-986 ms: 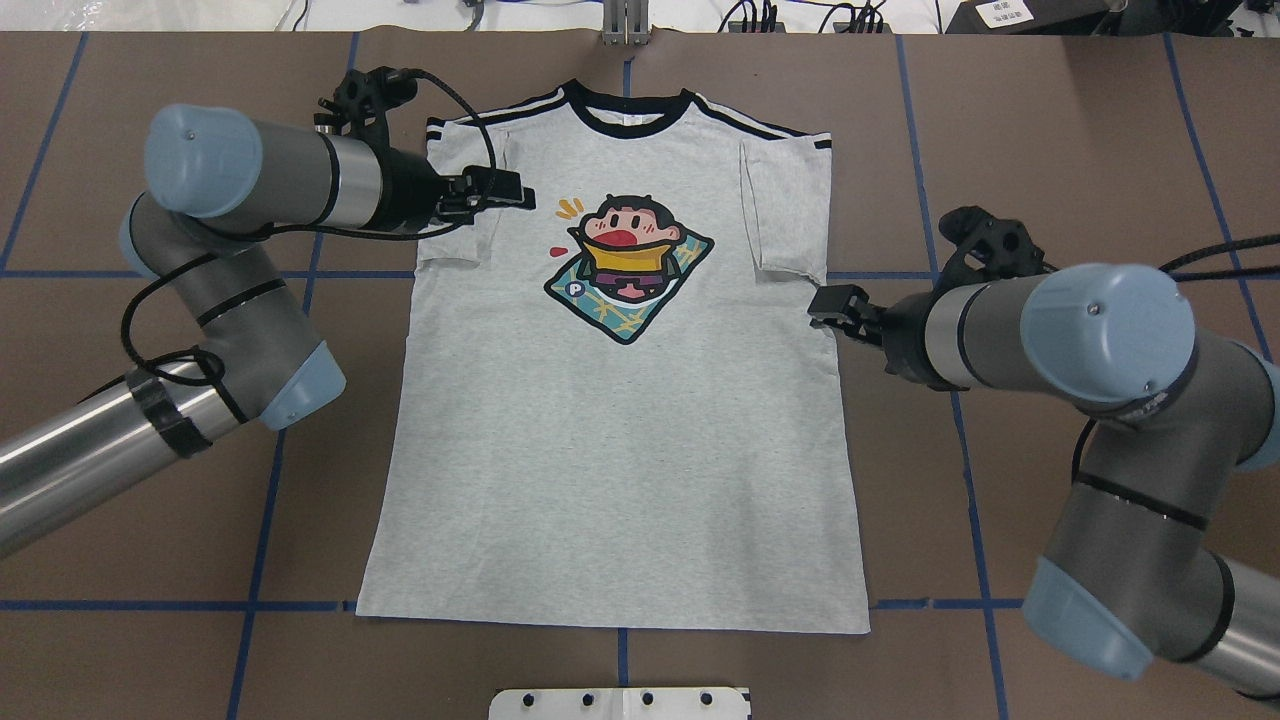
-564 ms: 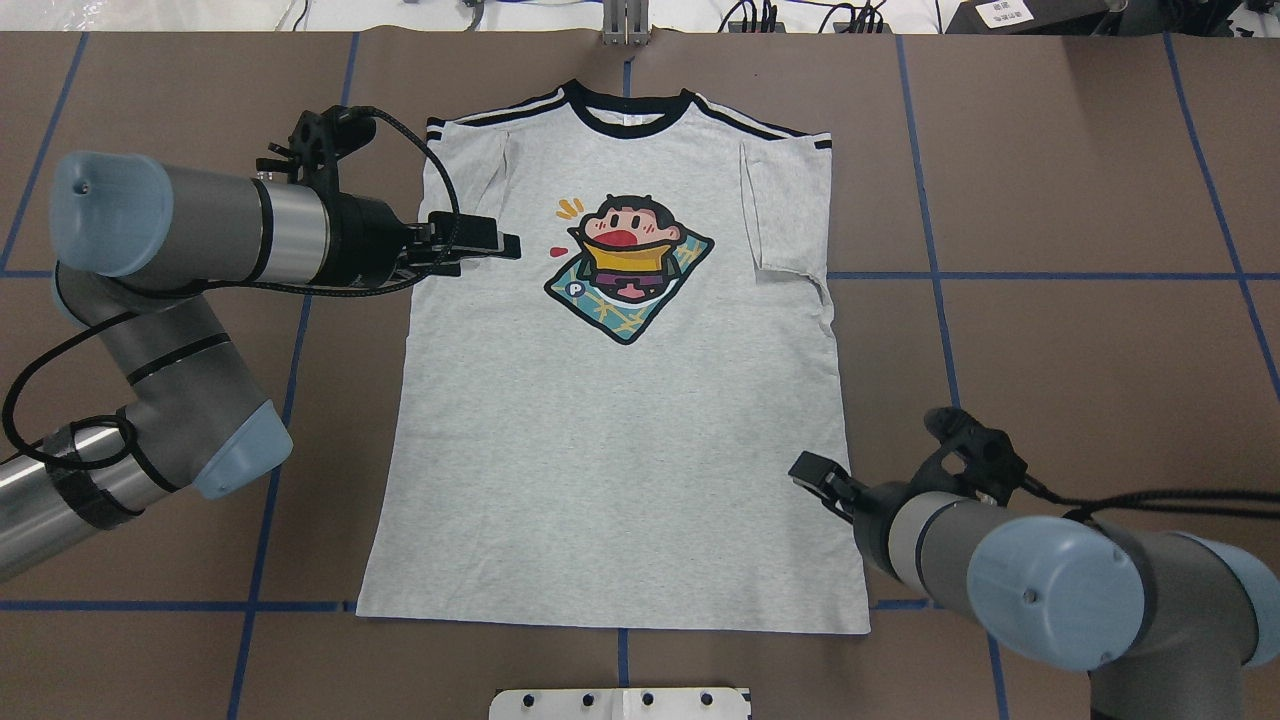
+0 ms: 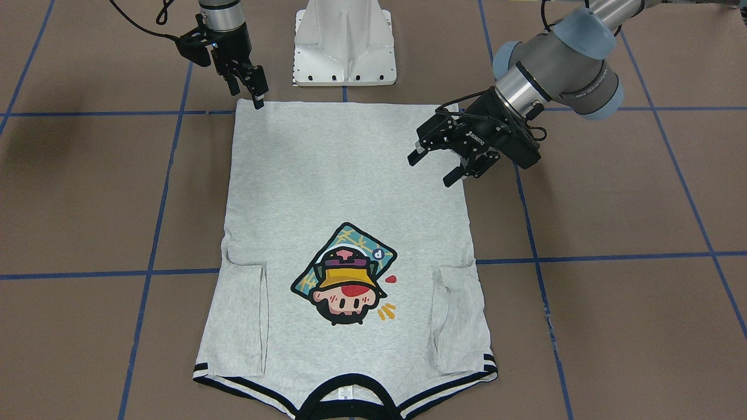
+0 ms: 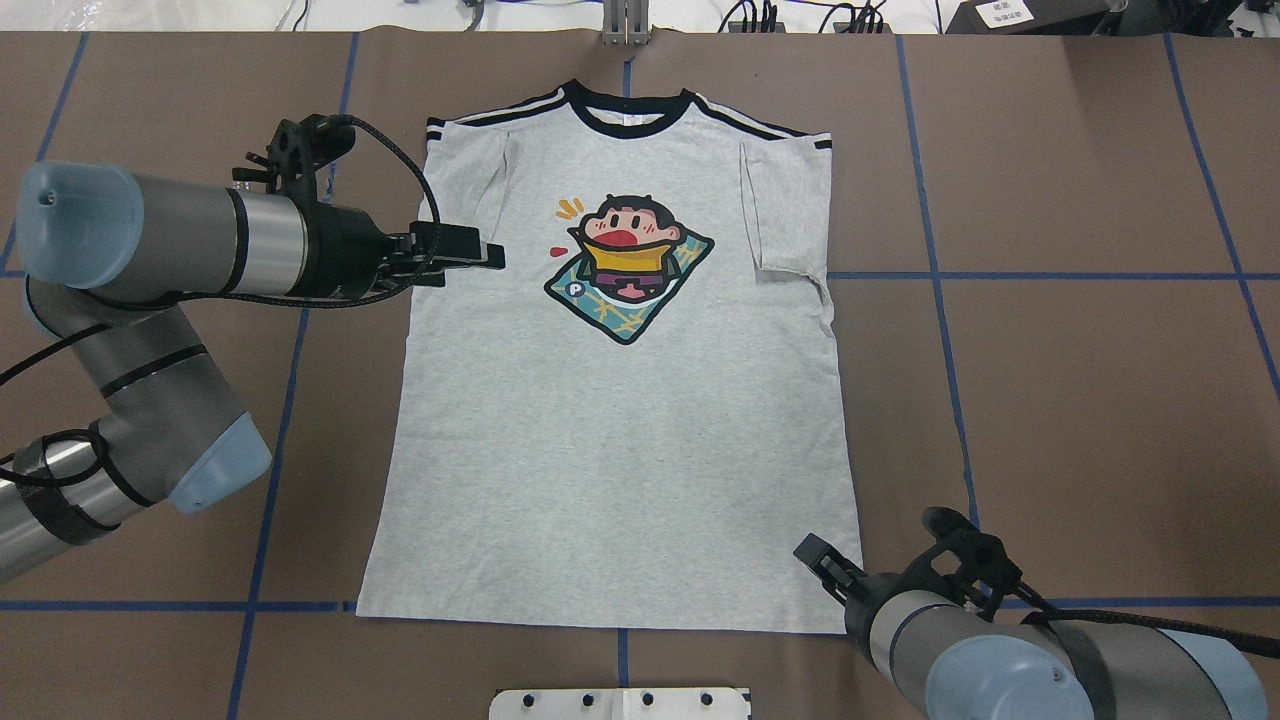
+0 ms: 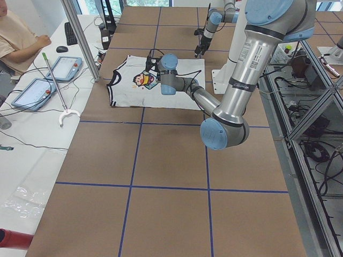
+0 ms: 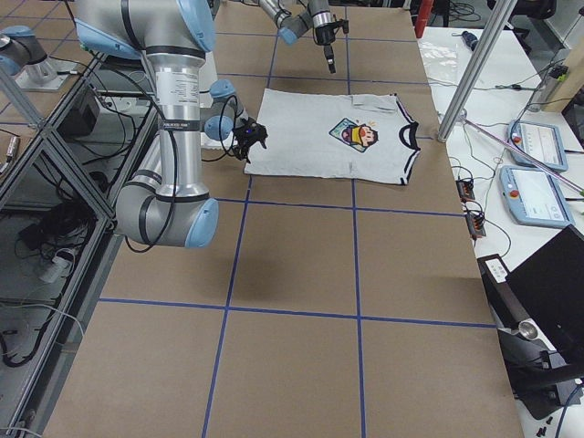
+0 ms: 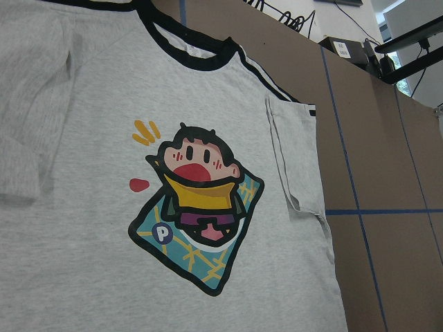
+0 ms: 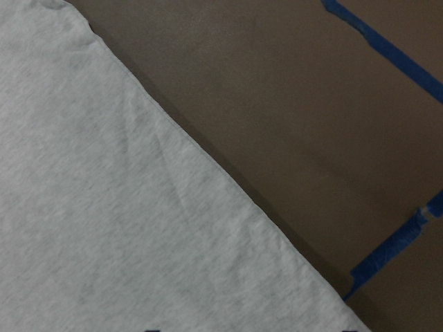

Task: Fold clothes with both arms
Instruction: 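Move the right gripper to the hem corner nearest the robot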

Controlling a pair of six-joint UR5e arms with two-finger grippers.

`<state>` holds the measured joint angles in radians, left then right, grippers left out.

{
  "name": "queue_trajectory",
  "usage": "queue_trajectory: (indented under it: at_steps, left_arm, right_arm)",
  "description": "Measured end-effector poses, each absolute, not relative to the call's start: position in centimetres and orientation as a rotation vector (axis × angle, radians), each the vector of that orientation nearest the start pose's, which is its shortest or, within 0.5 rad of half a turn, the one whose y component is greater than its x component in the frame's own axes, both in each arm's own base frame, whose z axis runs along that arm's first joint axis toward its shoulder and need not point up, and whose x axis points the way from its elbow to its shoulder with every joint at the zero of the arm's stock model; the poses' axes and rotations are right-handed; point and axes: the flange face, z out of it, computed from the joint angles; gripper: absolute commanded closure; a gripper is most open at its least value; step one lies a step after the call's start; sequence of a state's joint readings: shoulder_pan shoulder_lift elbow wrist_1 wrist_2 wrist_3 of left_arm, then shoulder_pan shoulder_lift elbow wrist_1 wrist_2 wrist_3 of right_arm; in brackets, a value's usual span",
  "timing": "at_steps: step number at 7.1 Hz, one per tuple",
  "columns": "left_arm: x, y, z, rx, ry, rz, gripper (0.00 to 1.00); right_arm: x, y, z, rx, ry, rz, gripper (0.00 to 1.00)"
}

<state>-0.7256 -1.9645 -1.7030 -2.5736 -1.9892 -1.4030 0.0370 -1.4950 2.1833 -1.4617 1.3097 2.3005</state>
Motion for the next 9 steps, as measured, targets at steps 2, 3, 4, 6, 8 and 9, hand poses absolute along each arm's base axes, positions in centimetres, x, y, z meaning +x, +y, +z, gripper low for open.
queue_trajectory:
  at_steps: [2,3,4,6,8,9]
  left_arm:
    - [38.4,-46.5,26.6,0.347,1.488,-0.129,0.00]
    - [38.4,-46.5,26.8,0.346,1.486,-0.131,0.00]
    - [38.3,-46.5,26.9,0.346,1.485,-0.132,0.00]
    - [38.3,-46.5,26.9,0.346,1.485,-0.131,0.00]
    - [38.3,-46.4,27.2,0.343,1.481,-0.133,0.00]
    - [38.3,-46.4,27.3,0.341,1.480,-0.133,0.00]
  right_arm:
    - [-48.2,-16.0,34.9,-0.039,-0.818,0.804,0.12]
    - [-48.8,-15.1,35.6,-0.043,-0.802,0.794,0.18]
    - [-49.2,-14.4,36.2,-0.045,-0.789,0.789,0.33]
    - [-49.3,-14.2,36.8,-0.042,-0.777,0.788,1.00]
    - [-49.1,-14.2,37.2,-0.039,-0.768,0.791,1.00]
    - [-48.8,-14.2,37.4,-0.037,-0.763,0.791,1.00]
